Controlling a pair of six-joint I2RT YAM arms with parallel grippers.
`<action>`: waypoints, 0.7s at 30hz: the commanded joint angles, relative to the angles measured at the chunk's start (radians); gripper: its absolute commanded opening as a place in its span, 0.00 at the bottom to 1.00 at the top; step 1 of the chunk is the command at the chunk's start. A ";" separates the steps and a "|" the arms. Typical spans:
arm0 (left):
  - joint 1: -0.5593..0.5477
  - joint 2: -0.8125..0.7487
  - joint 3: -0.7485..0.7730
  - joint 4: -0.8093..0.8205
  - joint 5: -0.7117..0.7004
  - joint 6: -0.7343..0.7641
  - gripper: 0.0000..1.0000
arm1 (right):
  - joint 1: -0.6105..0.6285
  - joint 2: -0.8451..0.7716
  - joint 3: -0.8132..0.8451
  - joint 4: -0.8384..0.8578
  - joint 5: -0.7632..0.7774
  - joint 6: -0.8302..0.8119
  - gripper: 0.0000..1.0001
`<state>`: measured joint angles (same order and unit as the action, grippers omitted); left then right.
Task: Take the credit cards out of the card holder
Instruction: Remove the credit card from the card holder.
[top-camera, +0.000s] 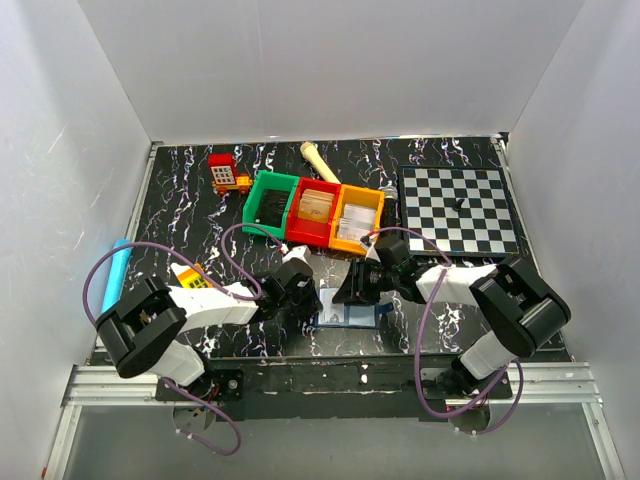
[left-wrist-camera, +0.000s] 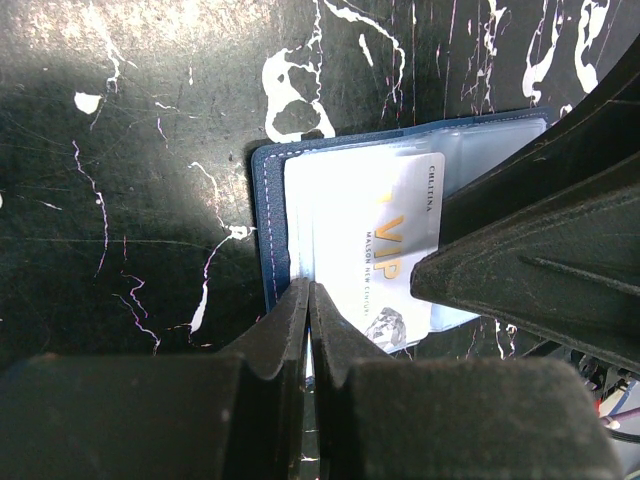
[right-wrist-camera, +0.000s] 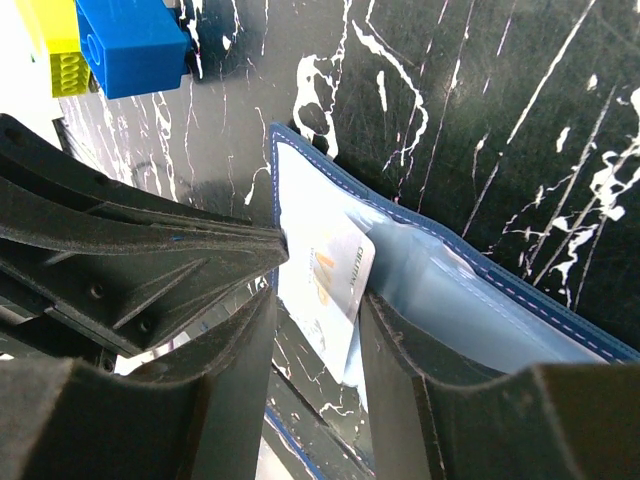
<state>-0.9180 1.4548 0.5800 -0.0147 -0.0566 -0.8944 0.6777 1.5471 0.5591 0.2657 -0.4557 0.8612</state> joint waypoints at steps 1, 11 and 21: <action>-0.002 -0.001 -0.022 -0.054 0.008 0.005 0.00 | 0.002 0.021 0.001 0.056 -0.046 0.006 0.46; -0.002 0.009 -0.022 -0.051 0.009 0.006 0.00 | 0.002 0.061 0.007 0.104 -0.097 0.013 0.46; -0.004 0.024 -0.017 -0.048 0.015 0.008 0.00 | 0.000 0.067 0.001 0.165 -0.156 0.019 0.46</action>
<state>-0.9180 1.4548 0.5800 -0.0170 -0.0505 -0.8940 0.6674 1.6077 0.5591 0.3676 -0.5404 0.8696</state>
